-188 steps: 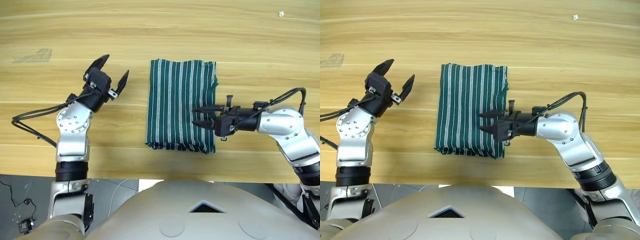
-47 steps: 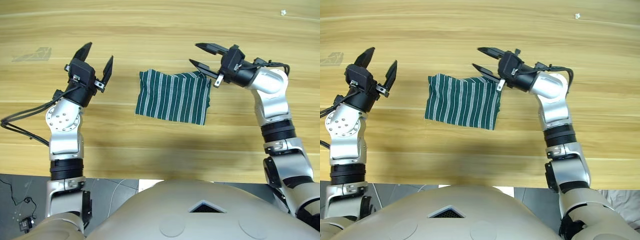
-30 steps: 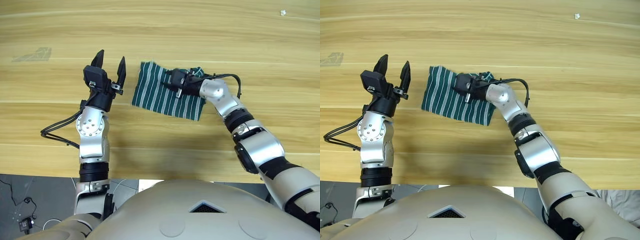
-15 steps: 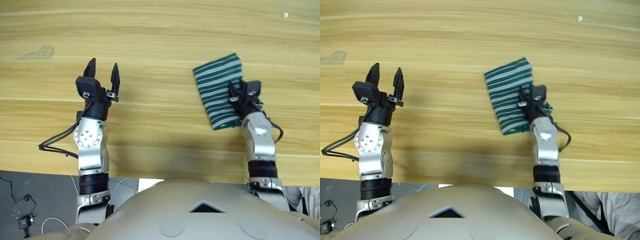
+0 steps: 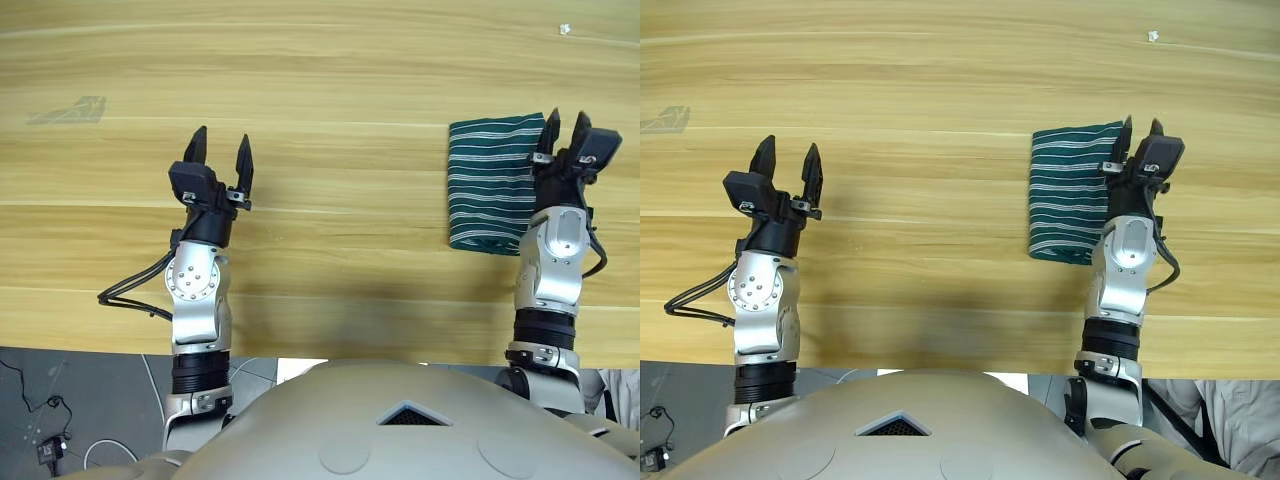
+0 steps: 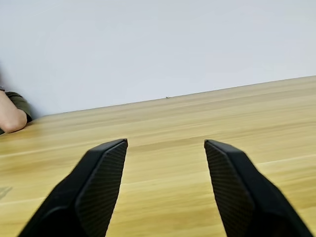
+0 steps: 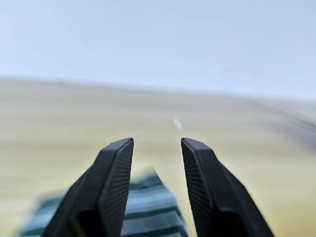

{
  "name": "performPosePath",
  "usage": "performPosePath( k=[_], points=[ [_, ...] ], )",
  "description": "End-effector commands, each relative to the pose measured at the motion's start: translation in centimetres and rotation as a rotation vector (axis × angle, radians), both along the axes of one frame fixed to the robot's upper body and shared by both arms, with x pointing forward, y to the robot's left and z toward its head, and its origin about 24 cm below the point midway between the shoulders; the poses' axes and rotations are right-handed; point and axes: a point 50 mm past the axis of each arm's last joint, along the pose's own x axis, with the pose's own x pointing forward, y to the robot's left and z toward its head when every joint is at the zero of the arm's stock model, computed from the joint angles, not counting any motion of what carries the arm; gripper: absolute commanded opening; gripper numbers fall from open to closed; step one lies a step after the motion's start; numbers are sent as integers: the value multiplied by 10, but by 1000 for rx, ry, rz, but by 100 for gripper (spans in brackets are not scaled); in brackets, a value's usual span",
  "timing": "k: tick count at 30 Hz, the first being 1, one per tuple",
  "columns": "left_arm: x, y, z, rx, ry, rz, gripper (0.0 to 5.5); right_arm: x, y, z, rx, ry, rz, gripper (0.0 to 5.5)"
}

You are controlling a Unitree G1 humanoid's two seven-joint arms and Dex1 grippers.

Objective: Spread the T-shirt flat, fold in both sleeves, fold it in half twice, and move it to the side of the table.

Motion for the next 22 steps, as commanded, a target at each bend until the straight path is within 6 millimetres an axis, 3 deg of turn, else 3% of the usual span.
performPosePath(
  k=[1, 5, 9, 22],
  points=[
    [20, -18, 20, 4, -129, -15, 290, 16, 34, 23, 2, -204, 125, 178],
    [39, -29, 21, -20, -168, 45, 290, 27, 66, 2, 69, -215, 177, 178],
    [34, -23, 8, 7, -193, 113, 290, 25, 66, -11, 74, -201, 160, 178],
    [28, -24, 10, 51, -264, 135, 290, 16, 72, -18, 53, -189, 194, 178]
  ],
)
